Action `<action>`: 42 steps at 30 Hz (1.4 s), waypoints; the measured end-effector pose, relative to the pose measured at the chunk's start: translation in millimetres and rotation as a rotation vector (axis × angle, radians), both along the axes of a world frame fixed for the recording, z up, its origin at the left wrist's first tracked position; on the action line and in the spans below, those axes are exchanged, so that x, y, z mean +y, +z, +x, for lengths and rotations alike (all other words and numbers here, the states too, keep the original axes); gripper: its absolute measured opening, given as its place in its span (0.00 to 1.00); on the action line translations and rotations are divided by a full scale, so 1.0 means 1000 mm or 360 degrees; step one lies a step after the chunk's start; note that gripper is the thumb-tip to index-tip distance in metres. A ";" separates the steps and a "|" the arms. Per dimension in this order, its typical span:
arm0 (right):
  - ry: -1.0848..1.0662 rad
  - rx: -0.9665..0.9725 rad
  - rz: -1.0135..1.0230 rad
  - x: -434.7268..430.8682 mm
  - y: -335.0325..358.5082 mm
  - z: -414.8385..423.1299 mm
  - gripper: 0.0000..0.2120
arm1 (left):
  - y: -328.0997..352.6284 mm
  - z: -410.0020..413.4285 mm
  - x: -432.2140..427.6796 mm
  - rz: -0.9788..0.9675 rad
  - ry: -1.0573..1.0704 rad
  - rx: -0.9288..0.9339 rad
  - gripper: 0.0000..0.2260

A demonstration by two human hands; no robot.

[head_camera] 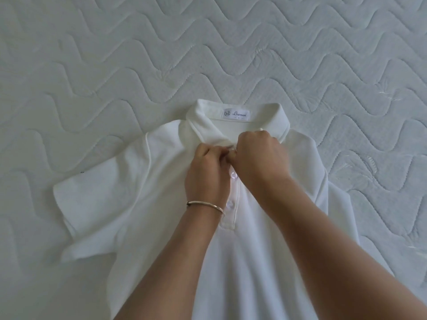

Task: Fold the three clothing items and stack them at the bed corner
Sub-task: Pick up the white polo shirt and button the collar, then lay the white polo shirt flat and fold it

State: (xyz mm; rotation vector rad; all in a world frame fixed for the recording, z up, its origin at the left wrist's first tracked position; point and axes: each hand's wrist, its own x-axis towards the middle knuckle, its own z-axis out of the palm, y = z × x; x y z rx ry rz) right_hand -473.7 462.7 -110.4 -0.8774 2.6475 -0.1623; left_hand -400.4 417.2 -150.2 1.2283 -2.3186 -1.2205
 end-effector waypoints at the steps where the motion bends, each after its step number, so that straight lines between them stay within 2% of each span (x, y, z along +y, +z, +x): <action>1: 0.0032 0.0007 0.0029 -0.002 0.001 -0.001 0.06 | 0.000 0.001 0.000 0.0010 -0.0003 0.0006 0.08; 7: -0.0037 0.0030 -0.0101 0.003 -0.009 -0.002 0.10 | 0.000 0.007 -0.005 0.0009 -0.0151 0.0052 0.10; 12: -0.0336 -0.0111 -0.0542 0.012 -0.022 0.002 0.09 | 0.007 0.005 0.000 -0.0069 -0.0217 -0.0122 0.12; 16: -0.0487 -0.0222 -0.0651 0.013 -0.030 0.006 0.08 | 0.008 0.002 0.001 -0.0129 -0.0186 -0.0248 0.09; 19: -0.0564 -0.0284 -0.0845 0.015 -0.033 0.012 0.06 | 0.001 0.004 0.000 -0.0254 -0.0181 -0.0178 0.08; 21: -0.0497 -0.0156 -0.1031 0.023 -0.034 0.022 0.05 | -0.002 0.004 -0.003 -0.0342 -0.0178 -0.0117 0.08; 23: -0.0271 0.0073 -0.0997 0.034 -0.041 0.038 0.11 | -0.004 0.004 -0.009 -0.0466 -0.0209 -0.0045 0.08; 26: 0.0048 0.0275 -0.0644 0.048 -0.057 0.061 0.20 | -0.013 0.005 -0.017 -0.0677 -0.0305 -0.0028 0.10; 32: 0.0098 0.0066 -0.0293 0.047 -0.056 0.070 0.28 | -0.018 0.019 -0.017 -0.0912 -0.0339 0.0135 0.06; 34: 0.0147 -0.0135 -0.0401 0.051 -0.047 0.058 0.30 | -0.015 0.027 -0.026 -0.0988 -0.0320 0.0143 0.09; 35: 0.0160 -0.0165 -0.0546 0.055 -0.040 0.052 0.27 | -0.014 0.031 -0.034 -0.1014 -0.0291 0.0139 0.11; 37: 0.0041 0.0080 -0.0936 0.067 -0.024 0.037 0.16 | -0.014 0.038 -0.055 -0.1059 -0.0233 0.0040 0.14; 39: -0.0281 0.0308 -0.1071 0.082 -0.016 0.016 0.11 | -0.013 0.042 -0.078 -0.1053 -0.0214 -0.0176 0.18; 40: -0.0478 0.0259 -0.1026 0.086 -0.011 0.004 0.13 | -0.012 0.042 -0.089 -0.0982 -0.0214 -0.0279 0.19; 42: -0.0853 -0.0098 -0.0719 0.093 -0.005 -0.021 0.22 | -0.004 0.037 -0.103 -0.0695 -0.0180 -0.0423 0.20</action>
